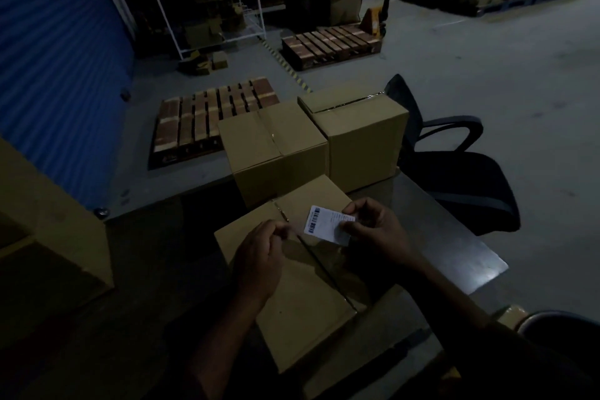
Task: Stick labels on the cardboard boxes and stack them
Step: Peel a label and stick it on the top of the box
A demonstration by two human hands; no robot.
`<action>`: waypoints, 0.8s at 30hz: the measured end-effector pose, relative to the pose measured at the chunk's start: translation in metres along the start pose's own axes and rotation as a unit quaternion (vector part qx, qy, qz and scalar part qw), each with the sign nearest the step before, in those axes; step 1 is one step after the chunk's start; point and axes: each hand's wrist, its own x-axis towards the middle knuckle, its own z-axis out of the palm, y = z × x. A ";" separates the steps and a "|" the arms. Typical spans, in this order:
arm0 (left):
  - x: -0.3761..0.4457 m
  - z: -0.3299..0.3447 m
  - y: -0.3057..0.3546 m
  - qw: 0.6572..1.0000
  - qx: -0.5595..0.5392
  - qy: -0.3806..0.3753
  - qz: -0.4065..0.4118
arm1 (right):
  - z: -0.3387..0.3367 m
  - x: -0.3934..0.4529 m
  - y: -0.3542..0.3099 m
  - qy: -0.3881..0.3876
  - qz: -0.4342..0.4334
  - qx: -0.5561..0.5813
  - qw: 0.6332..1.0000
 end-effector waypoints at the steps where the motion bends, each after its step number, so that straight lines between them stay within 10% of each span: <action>1: 0.001 0.001 0.001 1.000 -0.009 0.006 -0.013 | -0.003 -0.006 -0.002 0.012 0.010 0.006 1.000; 13: -0.011 0.103 0.122 0.988 -0.076 -0.033 0.134 | -0.082 -0.111 0.011 0.324 0.040 0.074 0.942; 24: -0.118 0.295 0.206 0.878 -0.043 -0.437 0.191 | -0.209 -0.243 0.102 0.614 0.163 0.054 0.770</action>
